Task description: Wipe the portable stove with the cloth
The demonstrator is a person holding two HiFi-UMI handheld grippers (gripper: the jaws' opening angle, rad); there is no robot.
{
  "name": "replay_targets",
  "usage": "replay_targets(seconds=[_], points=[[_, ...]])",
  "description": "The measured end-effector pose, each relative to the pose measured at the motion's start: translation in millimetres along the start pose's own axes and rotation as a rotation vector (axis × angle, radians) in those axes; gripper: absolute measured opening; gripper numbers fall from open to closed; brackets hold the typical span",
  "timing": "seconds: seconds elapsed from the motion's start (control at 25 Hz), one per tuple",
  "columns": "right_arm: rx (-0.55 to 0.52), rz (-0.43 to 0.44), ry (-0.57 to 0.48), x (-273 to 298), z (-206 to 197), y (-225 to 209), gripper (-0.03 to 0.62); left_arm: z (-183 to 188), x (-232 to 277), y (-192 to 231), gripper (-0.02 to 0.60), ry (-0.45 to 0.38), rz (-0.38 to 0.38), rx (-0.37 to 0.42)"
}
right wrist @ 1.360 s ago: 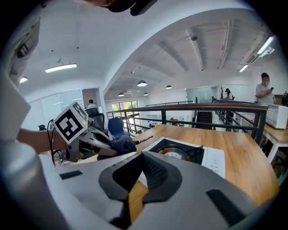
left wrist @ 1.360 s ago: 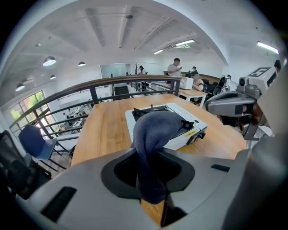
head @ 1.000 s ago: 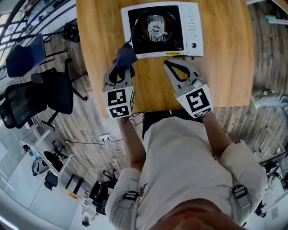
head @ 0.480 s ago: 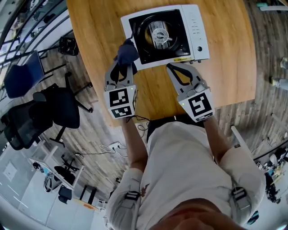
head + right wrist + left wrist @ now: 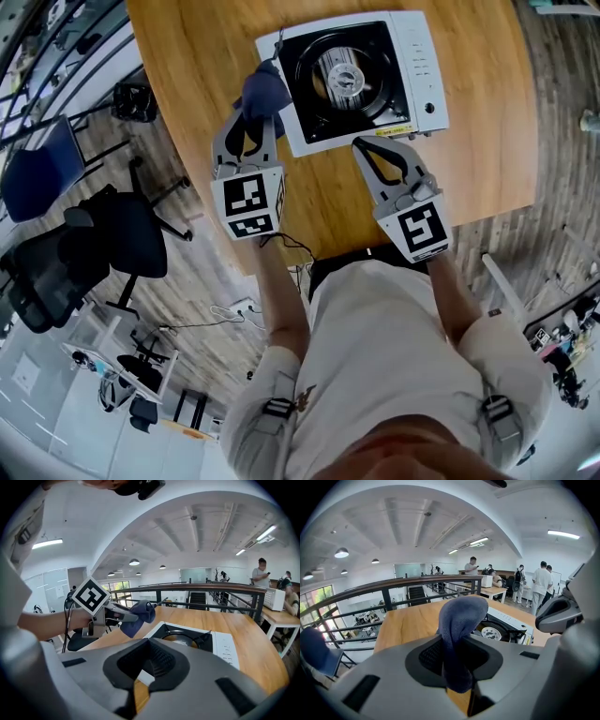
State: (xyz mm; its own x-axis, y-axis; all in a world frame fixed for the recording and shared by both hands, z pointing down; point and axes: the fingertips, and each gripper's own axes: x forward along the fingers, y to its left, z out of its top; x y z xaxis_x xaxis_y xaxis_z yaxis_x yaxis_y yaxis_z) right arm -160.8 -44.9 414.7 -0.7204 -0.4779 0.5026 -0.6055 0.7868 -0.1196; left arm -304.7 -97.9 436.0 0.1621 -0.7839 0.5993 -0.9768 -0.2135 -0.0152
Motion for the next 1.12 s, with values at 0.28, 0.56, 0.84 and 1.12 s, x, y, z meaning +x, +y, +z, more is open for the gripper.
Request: replay_targets(seconds=[0.28,0.56,0.84,1.12], points=[[0.006,0.001,0.023,16,-2,-2,0.020,12,24,15,0.100,-0.045,-0.008,0.016],[0.015,0.004,0.044,27,-4,-4,0.020,20,51,28,0.100,-0.070,-0.020,0.020],[0.037,0.000,0.053,31,0,-5,0.020,23,81,35,0.100,-0.066,-0.039,0.021],[0.051,-0.010,0.069,33,-2,-10,0.020,9,107,33,0.100,-0.017,-0.062,0.007]])
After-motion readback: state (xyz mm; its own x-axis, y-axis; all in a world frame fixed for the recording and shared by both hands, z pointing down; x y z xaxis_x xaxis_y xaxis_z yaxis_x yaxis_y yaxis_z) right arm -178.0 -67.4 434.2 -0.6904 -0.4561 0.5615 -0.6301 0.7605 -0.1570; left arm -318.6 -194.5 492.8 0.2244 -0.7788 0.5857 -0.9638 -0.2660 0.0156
